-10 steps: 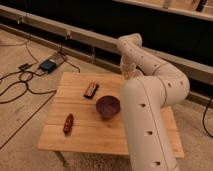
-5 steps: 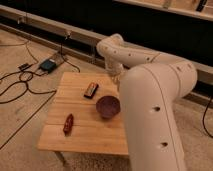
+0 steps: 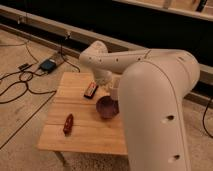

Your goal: Place the ceramic cup in the ceramic bowl

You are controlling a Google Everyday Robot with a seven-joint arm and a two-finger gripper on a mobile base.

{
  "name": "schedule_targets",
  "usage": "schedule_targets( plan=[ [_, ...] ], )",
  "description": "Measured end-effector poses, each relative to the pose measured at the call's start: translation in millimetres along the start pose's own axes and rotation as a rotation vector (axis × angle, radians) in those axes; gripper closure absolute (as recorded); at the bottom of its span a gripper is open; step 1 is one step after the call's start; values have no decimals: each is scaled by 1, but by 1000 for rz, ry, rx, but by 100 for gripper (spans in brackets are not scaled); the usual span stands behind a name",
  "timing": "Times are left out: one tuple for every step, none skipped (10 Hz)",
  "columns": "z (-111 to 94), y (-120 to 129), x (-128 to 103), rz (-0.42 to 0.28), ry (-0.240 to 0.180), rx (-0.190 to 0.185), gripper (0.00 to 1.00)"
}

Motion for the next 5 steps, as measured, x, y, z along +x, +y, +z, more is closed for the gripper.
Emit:
schedule_targets(
  plan=[
    [2, 8, 3, -2, 1, 5, 100],
    [5, 19, 5, -1, -4, 3, 100],
    [9, 29, 5, 2, -15, -5, 100],
    [12, 36, 5, 6, -24, -15, 100],
    [17, 43, 7, 9, -30, -26, 100]
  ],
)
